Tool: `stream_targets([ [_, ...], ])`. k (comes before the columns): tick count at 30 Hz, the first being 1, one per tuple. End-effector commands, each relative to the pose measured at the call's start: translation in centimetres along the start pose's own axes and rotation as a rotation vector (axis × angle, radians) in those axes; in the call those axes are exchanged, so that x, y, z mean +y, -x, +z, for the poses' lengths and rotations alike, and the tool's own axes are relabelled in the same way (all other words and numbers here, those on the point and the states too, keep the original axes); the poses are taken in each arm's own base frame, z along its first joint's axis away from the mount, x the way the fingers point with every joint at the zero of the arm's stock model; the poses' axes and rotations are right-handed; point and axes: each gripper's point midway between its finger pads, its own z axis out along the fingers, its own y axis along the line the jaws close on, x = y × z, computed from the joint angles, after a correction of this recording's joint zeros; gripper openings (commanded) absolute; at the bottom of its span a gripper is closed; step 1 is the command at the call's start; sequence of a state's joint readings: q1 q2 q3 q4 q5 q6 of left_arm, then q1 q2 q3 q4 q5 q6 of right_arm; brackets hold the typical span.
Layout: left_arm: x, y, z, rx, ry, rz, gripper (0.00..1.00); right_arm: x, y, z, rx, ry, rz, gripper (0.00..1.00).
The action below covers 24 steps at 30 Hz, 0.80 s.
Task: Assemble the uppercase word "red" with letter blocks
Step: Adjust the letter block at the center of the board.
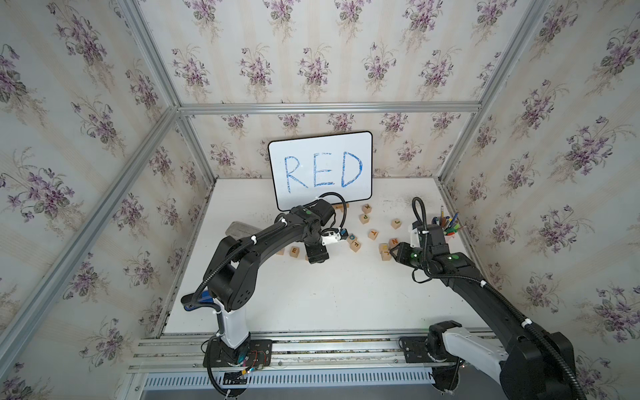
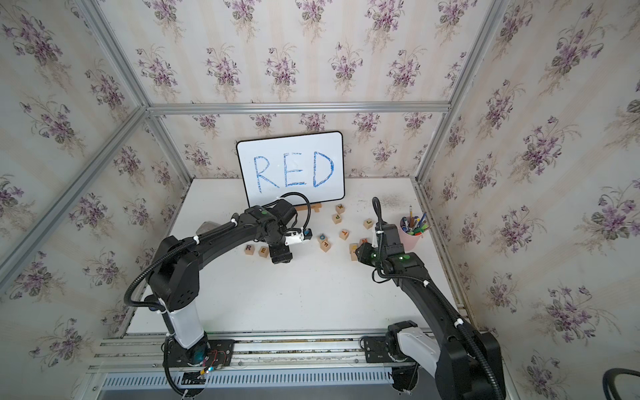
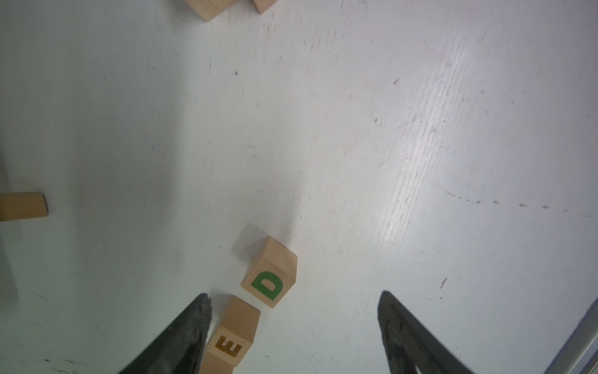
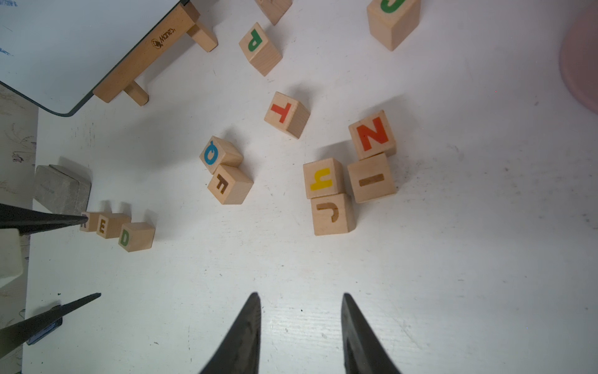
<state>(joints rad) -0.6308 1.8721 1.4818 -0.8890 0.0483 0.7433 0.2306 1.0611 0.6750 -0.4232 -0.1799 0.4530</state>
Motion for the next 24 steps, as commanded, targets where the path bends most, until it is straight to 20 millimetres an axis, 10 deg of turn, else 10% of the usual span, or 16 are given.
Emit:
stream_targets([
  [1,-0.3,-0.5,0.4,0.026,-0.047,0.15,0.8,0.4,0.5,-0.1,-0.015,0.015,0.013,0.37],
  [24,0.9,-3.3,4.4,0.126,-0.121,0.243,0.78,0.0,0.2,0.2,-0.006,-0.004,0.027,0.36],
])
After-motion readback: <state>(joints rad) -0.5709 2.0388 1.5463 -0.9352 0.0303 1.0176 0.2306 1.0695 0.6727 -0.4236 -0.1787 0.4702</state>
